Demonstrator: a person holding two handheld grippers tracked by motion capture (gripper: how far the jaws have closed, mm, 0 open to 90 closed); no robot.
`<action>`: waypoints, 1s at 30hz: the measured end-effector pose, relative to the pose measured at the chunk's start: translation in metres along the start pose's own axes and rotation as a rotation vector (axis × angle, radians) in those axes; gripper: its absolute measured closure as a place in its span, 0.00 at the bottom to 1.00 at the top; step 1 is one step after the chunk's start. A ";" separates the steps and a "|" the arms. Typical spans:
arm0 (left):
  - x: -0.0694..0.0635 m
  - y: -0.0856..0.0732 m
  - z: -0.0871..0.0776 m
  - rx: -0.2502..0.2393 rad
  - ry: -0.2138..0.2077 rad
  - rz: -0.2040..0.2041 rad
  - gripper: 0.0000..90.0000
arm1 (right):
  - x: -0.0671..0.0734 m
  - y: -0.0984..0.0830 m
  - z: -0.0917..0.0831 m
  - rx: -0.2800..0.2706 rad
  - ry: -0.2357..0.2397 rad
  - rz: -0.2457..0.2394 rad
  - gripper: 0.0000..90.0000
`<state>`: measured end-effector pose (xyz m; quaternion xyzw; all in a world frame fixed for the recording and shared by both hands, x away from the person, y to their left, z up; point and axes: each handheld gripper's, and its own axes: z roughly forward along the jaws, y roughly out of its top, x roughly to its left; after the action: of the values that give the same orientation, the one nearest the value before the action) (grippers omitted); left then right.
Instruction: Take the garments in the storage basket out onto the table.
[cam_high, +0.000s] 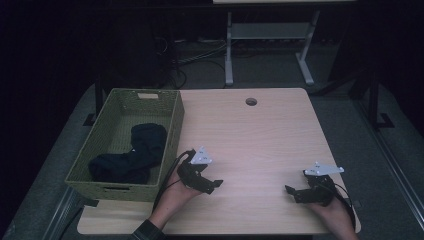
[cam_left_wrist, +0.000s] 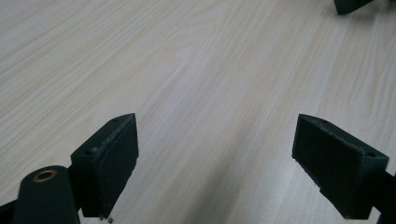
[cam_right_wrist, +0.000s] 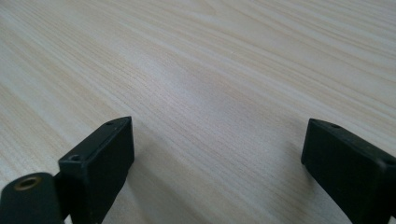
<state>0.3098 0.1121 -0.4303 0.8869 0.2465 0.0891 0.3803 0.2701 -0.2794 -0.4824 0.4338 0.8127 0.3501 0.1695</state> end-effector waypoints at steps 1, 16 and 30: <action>0.000 0.001 -0.001 0.002 -0.002 -0.004 0.16 | 0.000 0.000 0.000 0.000 0.000 0.000 0.10; 0.002 0.010 -0.006 0.014 -0.011 -0.001 0.16 | 0.000 0.000 0.000 0.000 0.000 0.001 0.10; 0.006 0.021 -0.013 0.014 -0.015 0.015 0.16 | 0.000 0.000 0.000 0.001 0.000 0.002 0.10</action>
<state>0.3184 0.1117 -0.4063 0.8921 0.2377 0.0833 0.3751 0.2700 -0.2794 -0.4824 0.4345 0.8126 0.3499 0.1690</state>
